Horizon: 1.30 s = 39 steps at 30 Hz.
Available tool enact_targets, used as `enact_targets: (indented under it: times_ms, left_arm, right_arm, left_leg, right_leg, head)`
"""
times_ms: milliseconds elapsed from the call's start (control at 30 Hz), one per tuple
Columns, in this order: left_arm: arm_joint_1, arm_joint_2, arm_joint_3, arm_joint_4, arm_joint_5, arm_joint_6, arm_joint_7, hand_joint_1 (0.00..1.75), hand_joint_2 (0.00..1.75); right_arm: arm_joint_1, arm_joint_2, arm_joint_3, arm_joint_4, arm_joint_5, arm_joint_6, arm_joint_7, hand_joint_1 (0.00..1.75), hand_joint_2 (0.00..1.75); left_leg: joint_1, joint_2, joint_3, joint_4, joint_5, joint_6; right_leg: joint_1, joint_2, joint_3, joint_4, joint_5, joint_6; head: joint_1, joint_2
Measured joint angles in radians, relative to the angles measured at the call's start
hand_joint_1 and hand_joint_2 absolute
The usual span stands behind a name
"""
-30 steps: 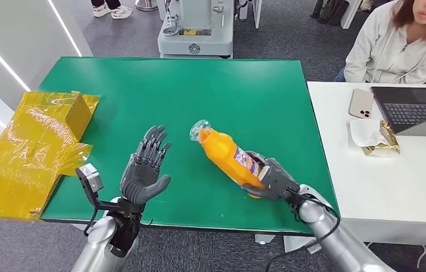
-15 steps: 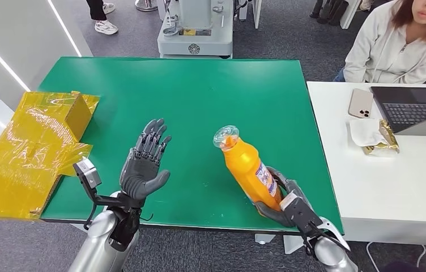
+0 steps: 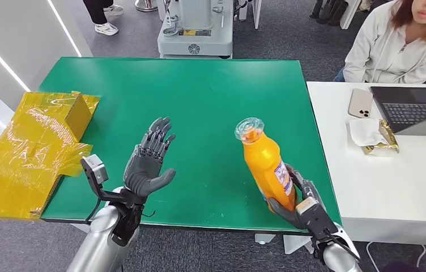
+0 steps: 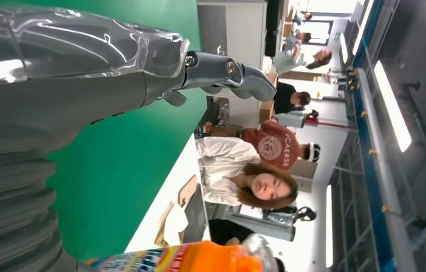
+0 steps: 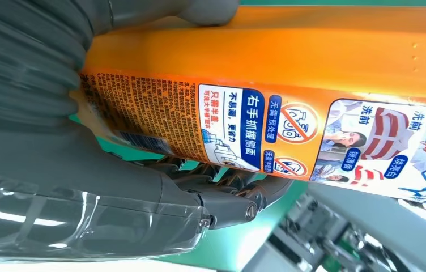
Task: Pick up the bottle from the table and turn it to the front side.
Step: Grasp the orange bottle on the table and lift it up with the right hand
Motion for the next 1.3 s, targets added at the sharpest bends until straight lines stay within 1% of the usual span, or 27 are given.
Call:
enact_targets:
  times_ms: [133, 333, 533, 700, 867, 1100, 1200, 1300]
  left_arm:
    - [-0.053, 0.005, -0.004, 0.045, -0.020, -0.010, 0.032, 0.00, 1.75]
    - [-0.140, 0.015, -0.016, 0.112, -0.041, -0.033, 0.078, 0.00, 1.75]
    - [-0.242, 0.022, -0.045, 0.192, -0.044, -0.050, 0.087, 0.00, 1.75]
    - [-0.280, 0.023, -0.067, 0.229, -0.041, -0.049, 0.088, 0.00, 1.75]
    - [-0.335, 0.016, -0.091, 0.258, -0.020, -0.049, 0.108, 0.00, 1.75]
    - [-0.435, -0.022, -0.106, 0.281, 0.026, -0.047, 0.157, 0.00, 1.75]
    - [-0.462, -0.036, -0.108, 0.288, 0.035, -0.047, 0.164, 0.00, 1.75]
    - [-0.473, -0.040, -0.109, 0.293, 0.037, -0.047, 0.167, 0.00, 1.75]
  right_arm:
    - [-0.020, 0.023, -0.026, -0.010, -0.006, -0.029, -0.018, 1.75, 1.75]
    - [-0.119, 0.060, -0.039, 0.004, -0.008, -0.046, -0.041, 1.75, 1.75]
    - [-0.227, 0.083, -0.025, 0.064, -0.053, -0.060, -0.084, 1.75, 1.75]
    - [-0.280, 0.096, -0.007, 0.113, -0.060, -0.061, -0.088, 1.75, 1.75]
    - [-0.371, 0.126, 0.034, 0.229, -0.062, -0.076, -0.093, 1.75, 1.75]
    - [-0.492, 0.208, 0.089, 0.408, -0.060, -0.096, -0.119, 1.75, 1.75]
    - [-0.524, 0.234, 0.103, 0.457, -0.060, -0.099, -0.123, 1.75, 1.75]
    - [-0.541, 0.246, 0.109, 0.488, -0.060, -0.101, -0.124, 1.75, 1.75]
  left_leg:
    - [0.000, 0.000, 0.000, 0.000, 0.001, 0.000]
    - [0.000, 0.001, 0.000, 0.000, 0.001, 0.000]
    - [0.000, 0.001, 0.000, 0.000, 0.001, 0.000]
    - [0.000, 0.001, 0.000, 0.000, 0.001, 0.000]
    - [0.000, 0.001, 0.000, 0.000, 0.002, 0.000]
    - [0.000, 0.001, 0.000, 0.000, 0.003, 0.000]
    - [0.000, 0.001, 0.000, 0.000, 0.003, 0.000]
    - [0.000, 0.000, 0.000, 0.000, 0.003, 0.000]
  right_leg:
    - [0.000, 0.000, 0.000, 0.000, 0.000, 0.000]
    - [0.000, 0.001, 0.000, 0.001, 0.001, -0.001]
    - [0.000, 0.001, 0.000, 0.001, 0.001, -0.001]
    - [0.000, 0.001, 0.000, 0.001, 0.001, -0.001]
    - [0.000, 0.002, -0.001, 0.001, 0.001, -0.001]
    - [0.000, 0.001, -0.001, 0.002, 0.002, -0.001]
    - [0.000, 0.001, -0.001, 0.002, 0.002, -0.001]
    - [0.000, 0.001, -0.001, 0.002, 0.002, -0.001]
  head:
    - [0.000, 0.000]
    - [0.000, 0.000]
    - [0.000, 0.000]
    - [0.000, 0.000]
    - [0.000, 0.000]
    - [0.000, 0.000]
    - [0.000, 0.000]
    - [0.000, 0.000]
